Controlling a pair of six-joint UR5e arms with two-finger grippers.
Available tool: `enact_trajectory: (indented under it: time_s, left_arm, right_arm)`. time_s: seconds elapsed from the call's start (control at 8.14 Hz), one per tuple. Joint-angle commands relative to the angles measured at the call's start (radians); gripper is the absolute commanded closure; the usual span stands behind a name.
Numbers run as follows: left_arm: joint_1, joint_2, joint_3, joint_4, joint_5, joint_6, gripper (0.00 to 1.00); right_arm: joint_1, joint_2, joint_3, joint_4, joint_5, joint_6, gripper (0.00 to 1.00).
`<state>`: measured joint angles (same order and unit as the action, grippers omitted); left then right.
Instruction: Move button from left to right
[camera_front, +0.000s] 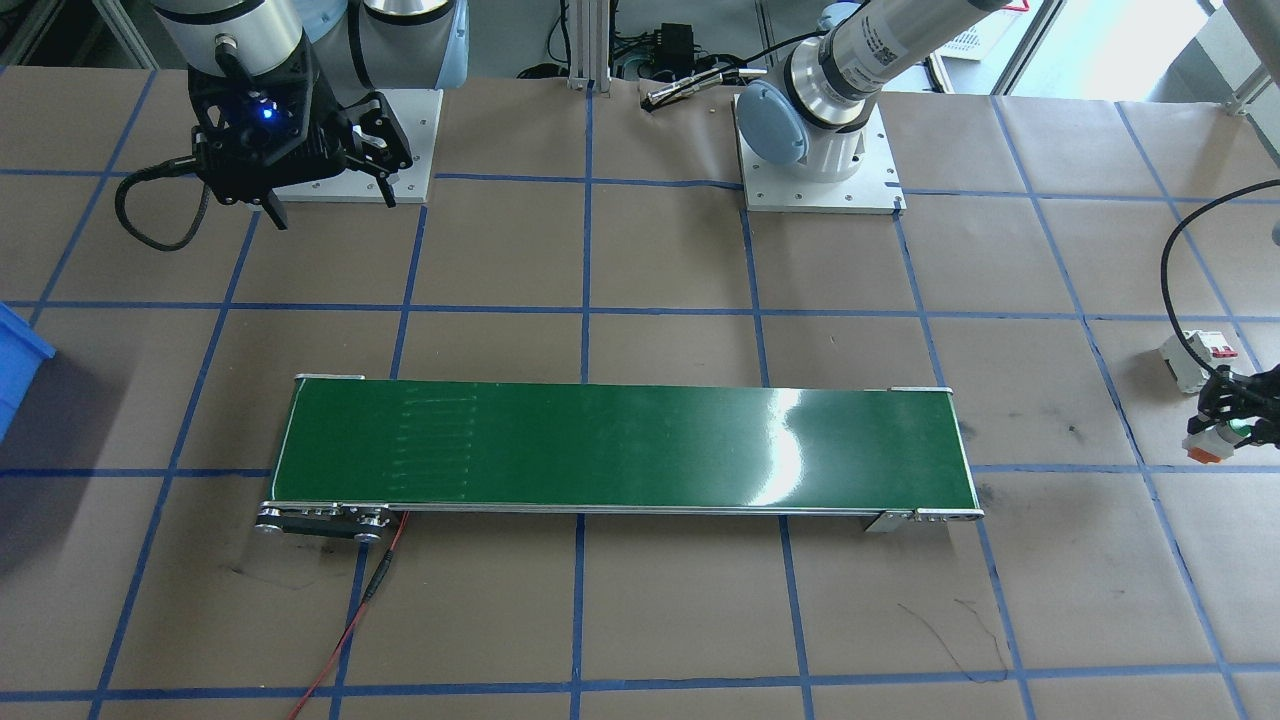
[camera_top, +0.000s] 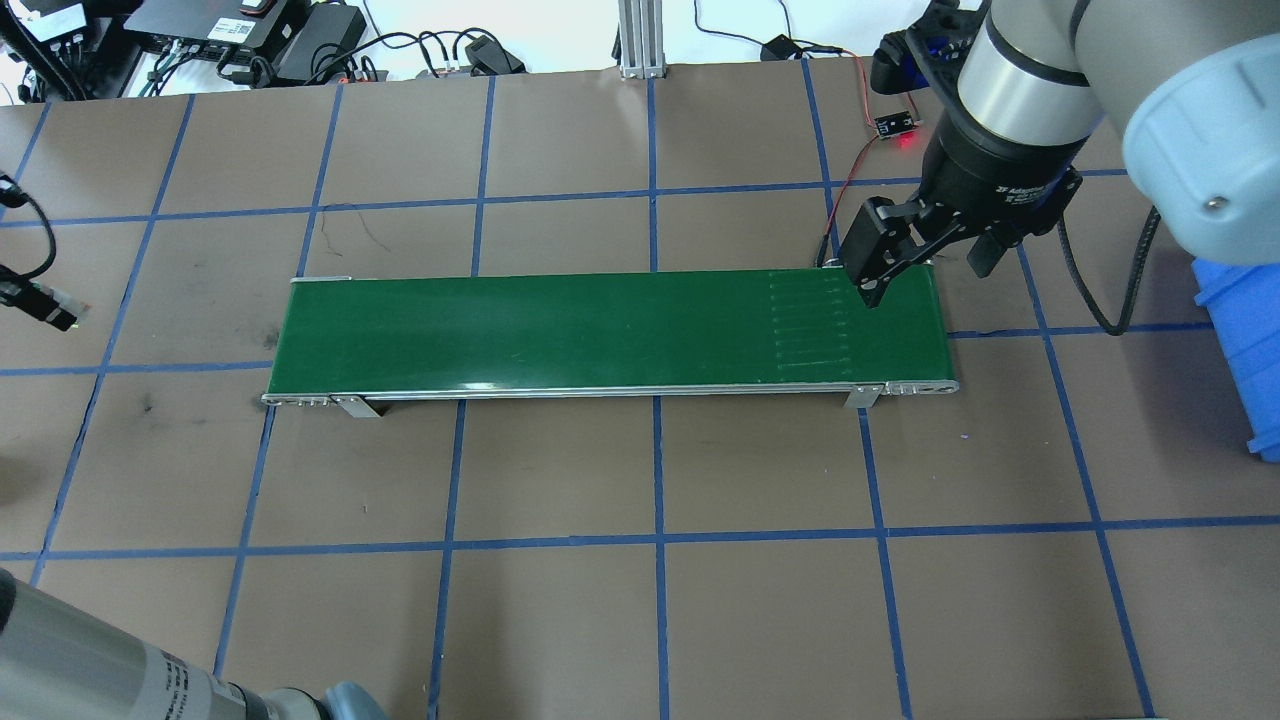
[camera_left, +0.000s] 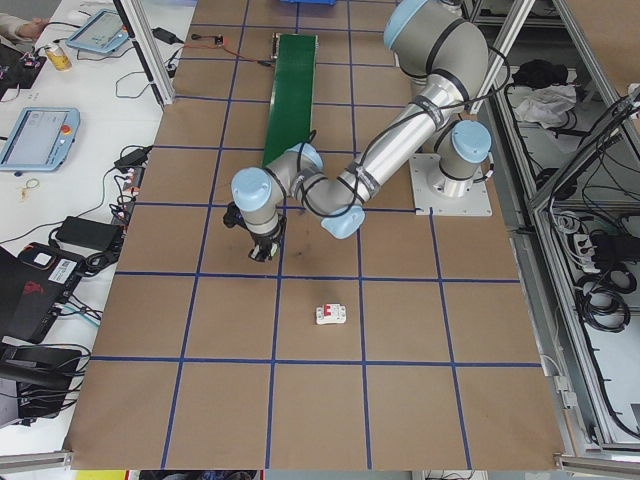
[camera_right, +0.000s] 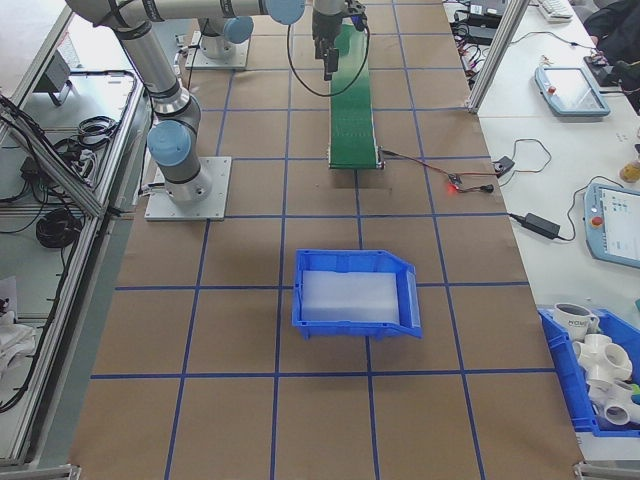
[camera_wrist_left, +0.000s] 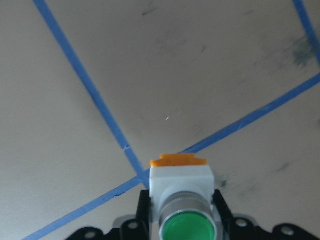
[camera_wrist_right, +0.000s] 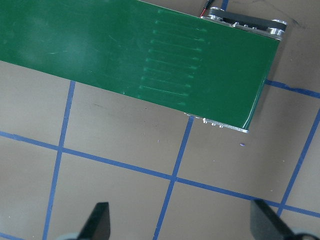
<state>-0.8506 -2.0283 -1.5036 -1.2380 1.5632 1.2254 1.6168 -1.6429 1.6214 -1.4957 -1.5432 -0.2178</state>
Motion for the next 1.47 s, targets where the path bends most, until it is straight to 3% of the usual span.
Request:
enact_trajectory:
  time_s: [0.0,0.49,0.98,1.23,1.35]
  left_arm:
    - [-0.184,0.092,-0.010,-0.092,0.006,-0.379,1.00]
    - [-0.359,0.128,-0.012,-0.129,-0.011,-0.922,1.00]
    - [-0.389,0.131,-0.012,-0.130,-0.017,-1.077,1.00]
    - [-0.389,0.132,-0.001,-0.127,-0.099,-1.075,1.00]
    - [-0.384,0.138,0.002,-0.118,-0.082,-1.096,1.00]
  right_arm:
    - [0.000,0.000,0.000,0.002,-0.002,0.000,0.00]
    - [0.000,0.000,0.000,0.002,-0.002,0.000,0.00]
    - [0.000,0.000,0.000,0.002,-0.003,0.000,0.00]
    - [0.000,0.000,0.000,0.002,-0.003,0.000,0.00]
    - [0.000,0.000,0.000,0.002,-0.003,0.000,0.00]
